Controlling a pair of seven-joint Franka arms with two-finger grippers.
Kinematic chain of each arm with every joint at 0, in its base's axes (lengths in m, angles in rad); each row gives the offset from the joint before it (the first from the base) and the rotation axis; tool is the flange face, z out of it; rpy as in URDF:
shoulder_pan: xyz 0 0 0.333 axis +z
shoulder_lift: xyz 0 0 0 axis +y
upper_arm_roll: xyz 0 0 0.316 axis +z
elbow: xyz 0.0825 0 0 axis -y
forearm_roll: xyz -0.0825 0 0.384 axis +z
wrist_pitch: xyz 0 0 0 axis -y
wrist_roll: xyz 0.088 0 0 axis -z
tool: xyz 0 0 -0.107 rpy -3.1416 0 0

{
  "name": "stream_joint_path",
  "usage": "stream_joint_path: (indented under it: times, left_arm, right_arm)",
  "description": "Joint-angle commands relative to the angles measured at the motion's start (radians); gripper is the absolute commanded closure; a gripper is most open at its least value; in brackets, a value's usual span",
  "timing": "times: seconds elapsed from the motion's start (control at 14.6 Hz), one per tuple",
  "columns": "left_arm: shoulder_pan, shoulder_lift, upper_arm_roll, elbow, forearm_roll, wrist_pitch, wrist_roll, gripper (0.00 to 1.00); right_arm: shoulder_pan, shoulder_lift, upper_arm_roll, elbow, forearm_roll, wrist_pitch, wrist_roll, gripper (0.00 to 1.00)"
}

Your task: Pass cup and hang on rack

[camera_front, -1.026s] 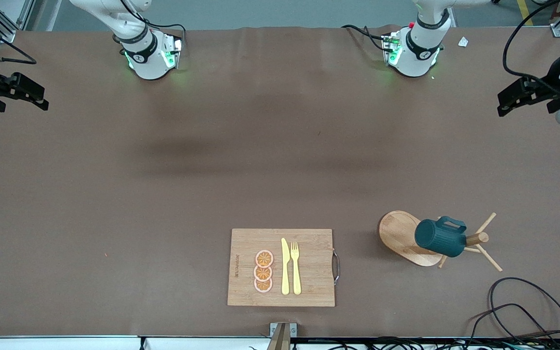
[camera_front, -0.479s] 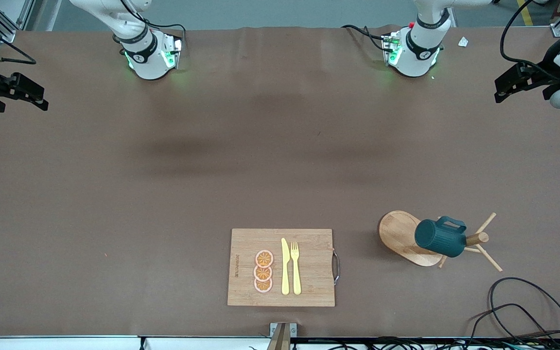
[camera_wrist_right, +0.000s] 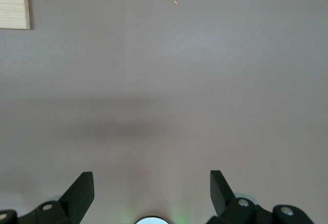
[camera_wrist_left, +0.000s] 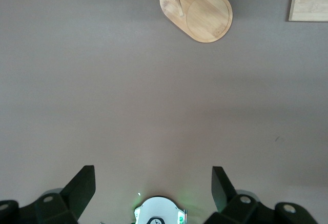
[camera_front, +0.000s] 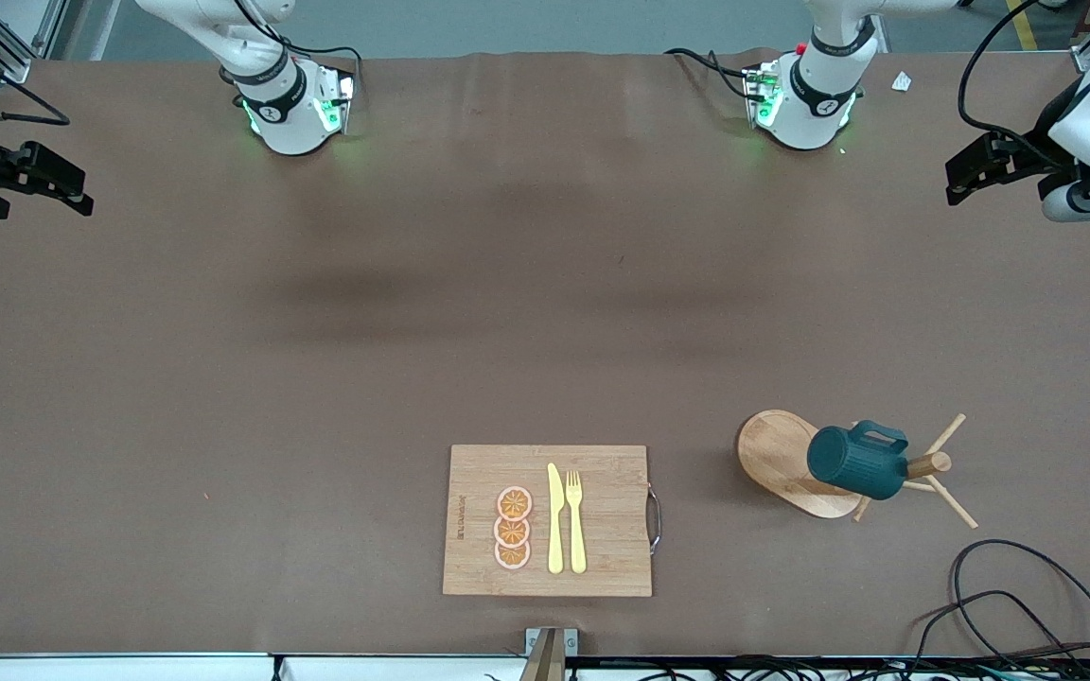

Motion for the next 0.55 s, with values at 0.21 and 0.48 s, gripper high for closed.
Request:
stream_joint_path:
  times: [0.21,0.48]
  left_arm:
    - [0.006,-0.010,0.015,0.017,-0.009,0.006,0.037,0.00]
    - [0.006,-0.009,0.015,0.024,-0.011,0.006,0.037,0.00]
  right_arm:
    - [-0.001,0.003,0.000,0.009,0.002,-0.005,0.010,0.00]
    - [0.000,0.003,0.000,0.009,0.002,-0.005,0.010,0.00]
